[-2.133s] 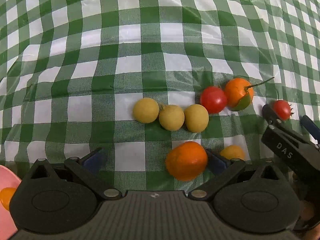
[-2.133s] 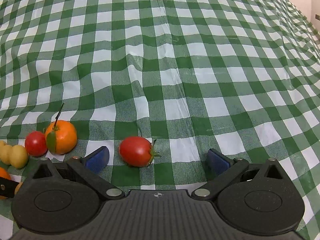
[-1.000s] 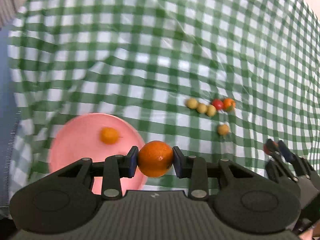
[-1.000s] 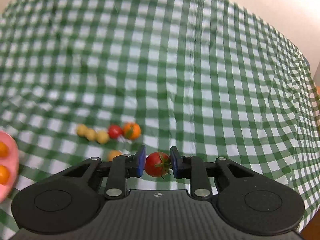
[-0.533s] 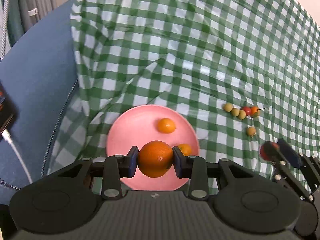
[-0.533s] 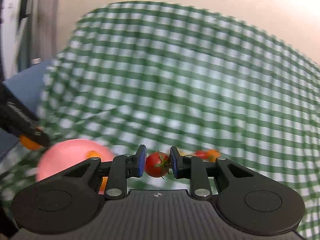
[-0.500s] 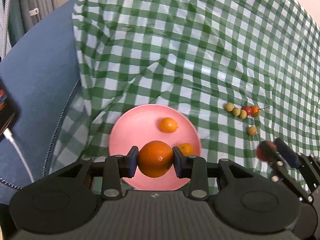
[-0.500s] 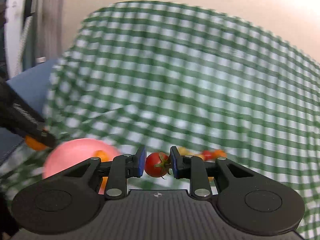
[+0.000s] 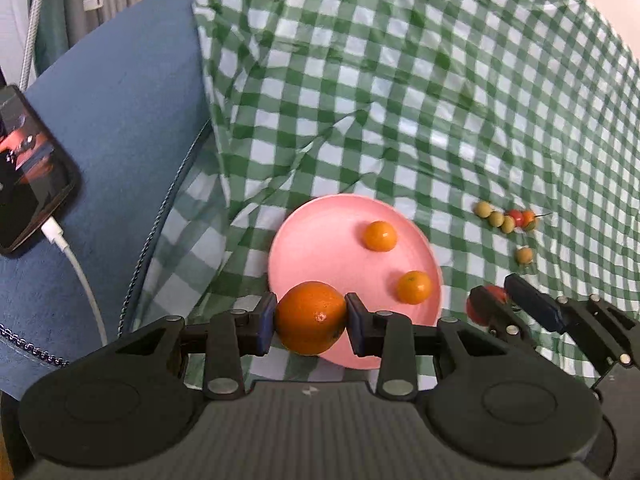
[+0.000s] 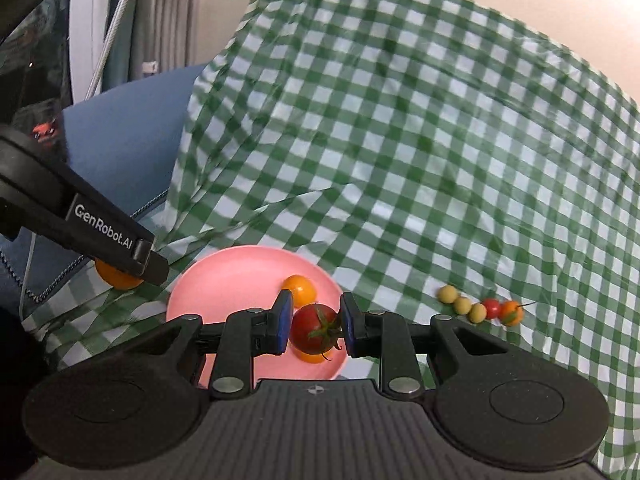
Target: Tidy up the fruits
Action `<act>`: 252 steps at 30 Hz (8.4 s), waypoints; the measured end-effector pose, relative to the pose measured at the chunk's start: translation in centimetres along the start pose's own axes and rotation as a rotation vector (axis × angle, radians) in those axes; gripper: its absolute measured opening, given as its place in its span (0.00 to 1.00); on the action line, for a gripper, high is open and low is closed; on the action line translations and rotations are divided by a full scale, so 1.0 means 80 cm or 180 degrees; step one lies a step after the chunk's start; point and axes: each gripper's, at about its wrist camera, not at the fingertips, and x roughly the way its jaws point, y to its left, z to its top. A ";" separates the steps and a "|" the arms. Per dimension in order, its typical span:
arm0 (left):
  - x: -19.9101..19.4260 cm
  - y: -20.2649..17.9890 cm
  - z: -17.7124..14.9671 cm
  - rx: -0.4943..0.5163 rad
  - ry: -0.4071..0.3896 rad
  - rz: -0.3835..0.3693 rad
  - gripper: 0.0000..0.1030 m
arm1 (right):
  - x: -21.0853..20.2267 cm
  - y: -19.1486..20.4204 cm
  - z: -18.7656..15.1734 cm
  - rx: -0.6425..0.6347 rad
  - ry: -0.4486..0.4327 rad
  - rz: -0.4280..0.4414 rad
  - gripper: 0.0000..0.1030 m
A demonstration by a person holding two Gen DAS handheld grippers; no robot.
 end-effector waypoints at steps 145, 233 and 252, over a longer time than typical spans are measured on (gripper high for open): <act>0.116 -0.254 0.089 0.1046 0.0322 -0.0153 0.27 | 0.053 -0.239 -0.115 0.1341 -0.0165 -0.0336 0.30; -0.058 -0.092 0.016 0.0275 0.0094 -0.0012 0.27 | -0.084 -0.089 -0.016 0.0491 -0.0558 0.0102 0.30; -0.009 -0.083 0.034 0.0292 0.0241 0.0130 0.27 | -0.021 -0.069 -0.009 0.0366 -0.0421 0.0378 0.30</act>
